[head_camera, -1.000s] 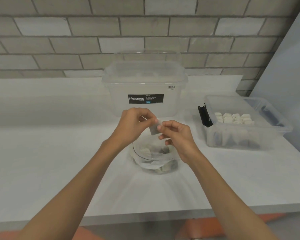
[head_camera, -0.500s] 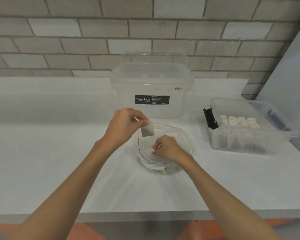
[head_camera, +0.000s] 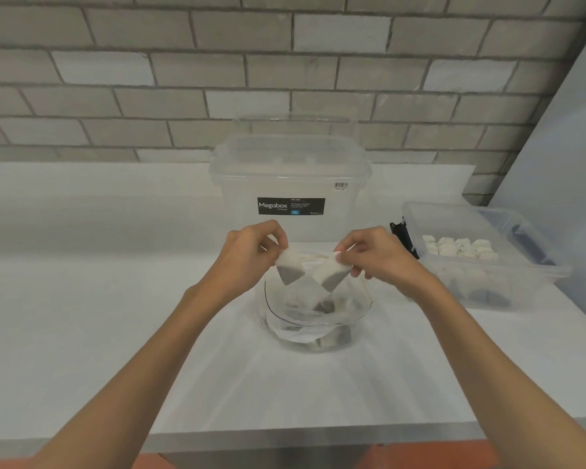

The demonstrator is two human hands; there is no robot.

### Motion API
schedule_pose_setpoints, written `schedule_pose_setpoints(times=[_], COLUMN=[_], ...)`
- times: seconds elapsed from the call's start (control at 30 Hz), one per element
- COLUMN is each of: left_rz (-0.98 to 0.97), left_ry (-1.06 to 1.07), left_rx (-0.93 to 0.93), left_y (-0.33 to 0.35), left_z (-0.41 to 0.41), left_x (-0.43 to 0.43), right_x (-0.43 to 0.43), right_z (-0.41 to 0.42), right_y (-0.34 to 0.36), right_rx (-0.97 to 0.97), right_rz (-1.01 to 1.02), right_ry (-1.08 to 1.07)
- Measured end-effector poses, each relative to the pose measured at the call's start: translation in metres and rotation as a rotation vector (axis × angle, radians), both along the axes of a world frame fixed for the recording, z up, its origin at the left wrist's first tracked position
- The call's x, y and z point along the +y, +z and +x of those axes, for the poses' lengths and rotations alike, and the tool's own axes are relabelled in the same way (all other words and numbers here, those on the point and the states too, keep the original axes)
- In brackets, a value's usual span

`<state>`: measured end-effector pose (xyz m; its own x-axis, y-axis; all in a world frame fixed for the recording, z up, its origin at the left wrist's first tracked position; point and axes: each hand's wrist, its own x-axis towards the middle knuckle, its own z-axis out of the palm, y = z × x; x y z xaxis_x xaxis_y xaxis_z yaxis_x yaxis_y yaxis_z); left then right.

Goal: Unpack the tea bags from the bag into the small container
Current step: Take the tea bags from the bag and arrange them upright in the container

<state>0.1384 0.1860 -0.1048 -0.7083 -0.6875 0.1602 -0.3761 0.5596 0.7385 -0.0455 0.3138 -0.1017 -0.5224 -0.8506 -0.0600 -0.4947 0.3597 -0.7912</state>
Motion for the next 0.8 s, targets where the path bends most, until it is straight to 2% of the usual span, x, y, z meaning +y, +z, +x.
schedule_pose_setpoints(times=[0.13, 0.3, 0.4, 0.5, 0.63, 0.8], left_rz=[0.041, 0.296, 0.406, 0.483, 0.507, 0.433], left_ry=[-0.091, -0.276, -0.349, -0.333, -0.351, -0.462], left_rx=[-0.068, -0.046, 0.042, 0.139, 0.191, 0.221], left_y=[0.0, 0.001, 0.007, 0.013, 0.023, 0.039], left_z=[-0.011, -0.032, -0.049, -0.069, -0.097, -0.141], left_x=[0.01, 0.032, 0.044, 0.05, 0.056, 0.07], right_x=[0.007, 0.011, 0.014, 0.021, 0.038, 0.069], right_z=[-0.007, -0.002, 0.0, -0.008, -0.03, -0.069], right_y=[0.025, 0.066, 0.085, 0.099, 0.112, 0.129], right_rx=[0.079, 0.4, 0.504, 0.542, 0.578, 0.657], right_rz=[-0.016, 0.041, 0.039, 0.02, 0.001, -0.005], right_ry=[0.059, 0.227, 0.266, 0.249, 0.209, 0.127])
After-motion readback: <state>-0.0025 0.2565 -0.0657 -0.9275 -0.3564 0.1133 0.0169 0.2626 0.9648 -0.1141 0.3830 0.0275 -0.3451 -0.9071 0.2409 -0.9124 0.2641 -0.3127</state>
